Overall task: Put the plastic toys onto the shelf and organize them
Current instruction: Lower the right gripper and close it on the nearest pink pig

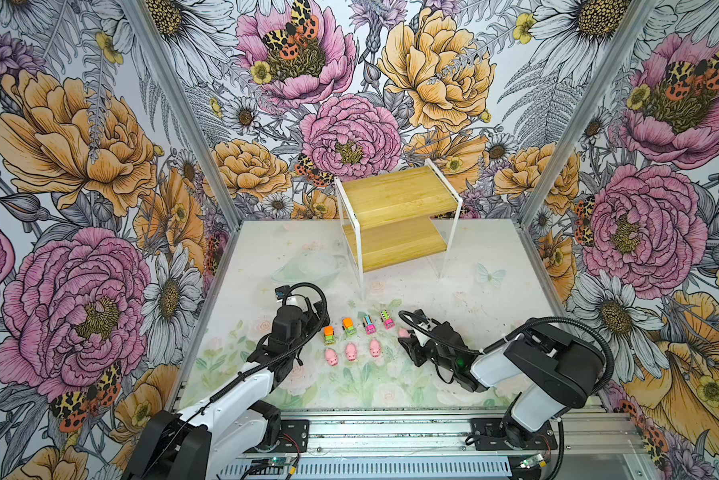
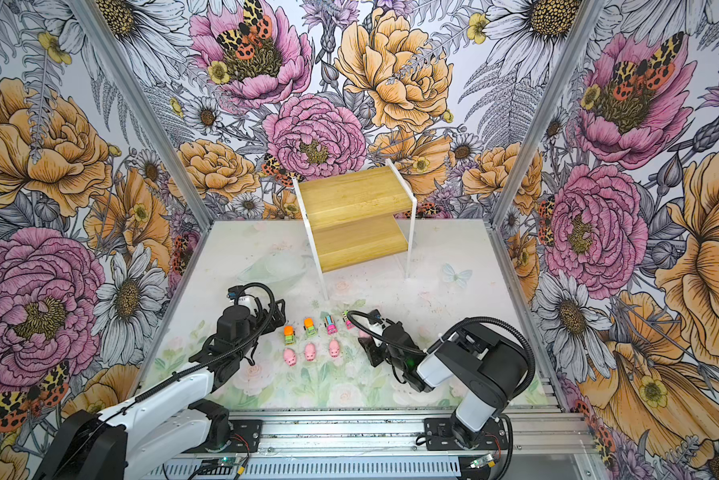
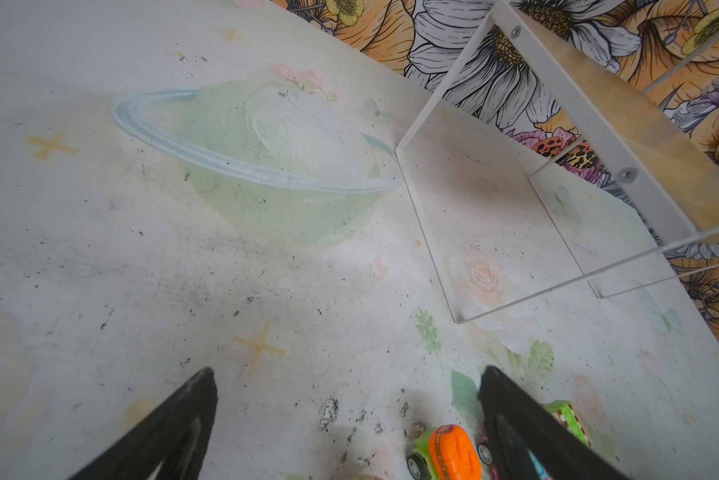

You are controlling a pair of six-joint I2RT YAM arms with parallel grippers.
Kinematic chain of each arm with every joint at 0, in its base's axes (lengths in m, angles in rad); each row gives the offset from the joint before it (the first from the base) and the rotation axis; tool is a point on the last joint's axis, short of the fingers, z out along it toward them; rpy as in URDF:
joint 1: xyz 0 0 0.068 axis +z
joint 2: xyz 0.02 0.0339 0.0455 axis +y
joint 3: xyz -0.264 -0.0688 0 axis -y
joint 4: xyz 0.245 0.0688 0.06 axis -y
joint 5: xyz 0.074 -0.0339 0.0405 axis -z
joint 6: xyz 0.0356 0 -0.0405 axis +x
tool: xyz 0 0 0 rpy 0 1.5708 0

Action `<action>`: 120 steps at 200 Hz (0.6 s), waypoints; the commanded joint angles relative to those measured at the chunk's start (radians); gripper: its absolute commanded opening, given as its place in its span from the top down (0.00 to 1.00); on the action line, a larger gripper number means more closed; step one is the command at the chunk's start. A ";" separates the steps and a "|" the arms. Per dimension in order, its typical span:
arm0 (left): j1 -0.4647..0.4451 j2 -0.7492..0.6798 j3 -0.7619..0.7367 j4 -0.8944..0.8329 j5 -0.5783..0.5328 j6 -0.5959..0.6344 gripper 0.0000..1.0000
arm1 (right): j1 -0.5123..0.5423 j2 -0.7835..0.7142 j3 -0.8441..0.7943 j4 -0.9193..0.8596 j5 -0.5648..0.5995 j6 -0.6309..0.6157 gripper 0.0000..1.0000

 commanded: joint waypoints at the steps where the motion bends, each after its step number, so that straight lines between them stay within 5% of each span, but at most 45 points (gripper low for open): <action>1: 0.008 0.008 0.024 -0.017 0.022 0.004 0.01 | -0.010 -0.037 0.014 -0.011 -0.034 -0.006 0.63; 120: 0.008 0.027 0.045 -0.035 0.025 0.000 0.01 | -0.058 -0.108 0.007 -0.034 -0.101 0.008 0.70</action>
